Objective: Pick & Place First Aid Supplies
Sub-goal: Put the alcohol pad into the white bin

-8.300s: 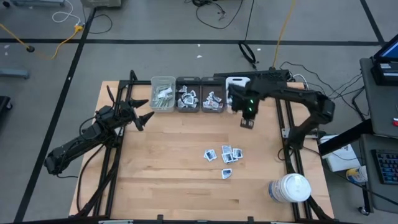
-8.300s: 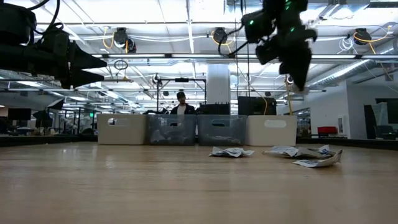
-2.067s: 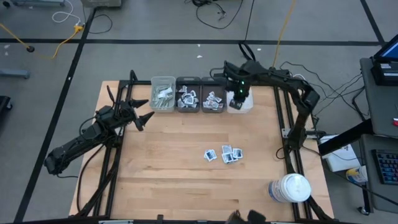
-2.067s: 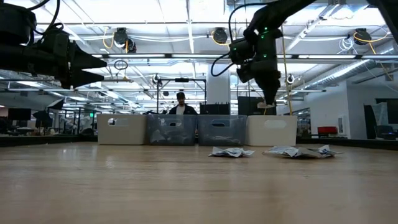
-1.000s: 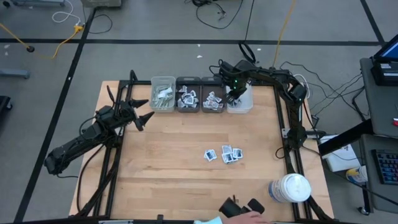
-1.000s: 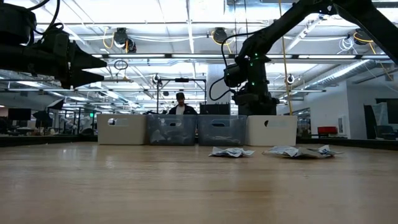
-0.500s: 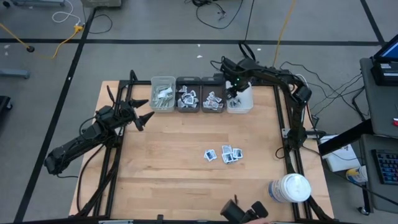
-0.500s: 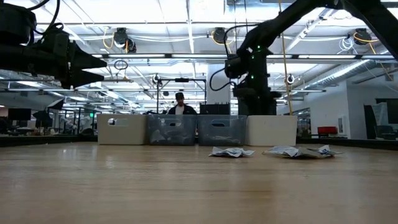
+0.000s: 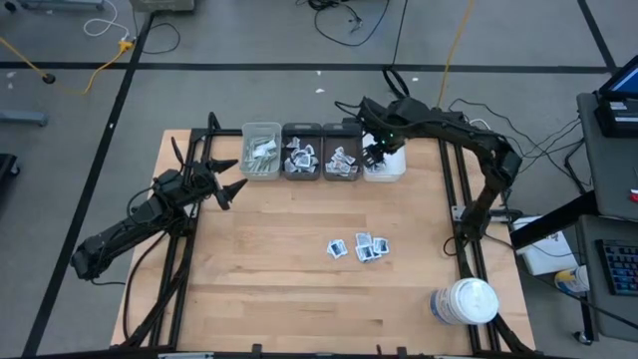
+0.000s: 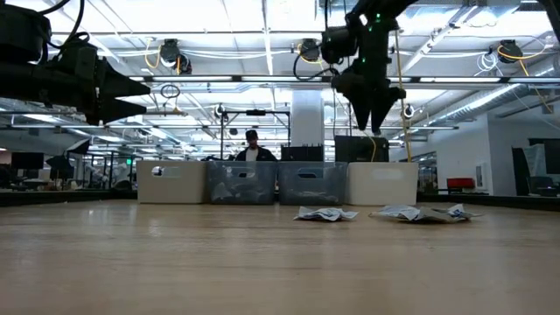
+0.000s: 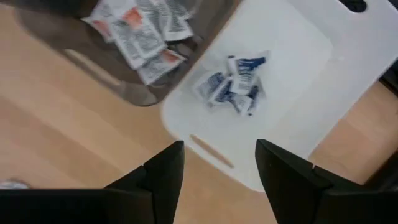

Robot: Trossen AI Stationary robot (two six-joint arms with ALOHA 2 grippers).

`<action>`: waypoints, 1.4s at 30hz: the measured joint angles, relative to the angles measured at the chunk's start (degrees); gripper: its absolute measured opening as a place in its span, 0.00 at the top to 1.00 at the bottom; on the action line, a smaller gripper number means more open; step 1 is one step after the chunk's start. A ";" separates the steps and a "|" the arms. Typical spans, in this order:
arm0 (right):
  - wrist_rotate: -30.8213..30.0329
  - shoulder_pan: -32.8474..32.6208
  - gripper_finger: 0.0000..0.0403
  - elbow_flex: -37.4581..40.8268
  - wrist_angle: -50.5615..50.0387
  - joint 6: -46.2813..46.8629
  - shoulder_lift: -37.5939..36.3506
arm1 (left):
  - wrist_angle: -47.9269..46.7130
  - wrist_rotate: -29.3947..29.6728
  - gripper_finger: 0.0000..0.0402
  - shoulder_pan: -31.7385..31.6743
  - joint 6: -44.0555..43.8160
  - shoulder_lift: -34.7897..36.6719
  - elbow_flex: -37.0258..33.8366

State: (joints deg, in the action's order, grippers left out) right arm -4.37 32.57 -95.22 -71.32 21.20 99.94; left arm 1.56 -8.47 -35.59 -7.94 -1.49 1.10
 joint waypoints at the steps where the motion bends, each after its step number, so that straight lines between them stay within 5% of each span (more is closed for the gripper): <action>1: -0.01 -0.44 0.52 0.05 -0.02 0.41 -0.48 | 0.00 0.00 0.02 0.01 0.00 -0.01 0.00; 7: -0.28 -3.53 0.52 3.83 0.77 0.69 -3.13 | 0.00 0.00 0.02 0.00 0.00 -0.01 0.00; 16: -0.08 -18.52 0.52 10.06 1.72 6.91 -4.98 | 0.00 0.00 0.02 0.00 0.00 0.00 0.00; 29: 0.56 -36.41 0.52 17.76 1.05 28.45 -5.73 | 0.00 0.00 0.02 0.00 0.00 0.02 0.00; 42: 3.24 -42.61 0.52 27.79 10.10 38.17 -5.73 | 0.00 0.00 0.02 0.00 0.00 0.02 0.00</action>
State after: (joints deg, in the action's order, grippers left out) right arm -1.13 -10.05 -67.43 -61.22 59.37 94.21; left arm 1.56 -8.47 -35.59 -7.94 -1.48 1.10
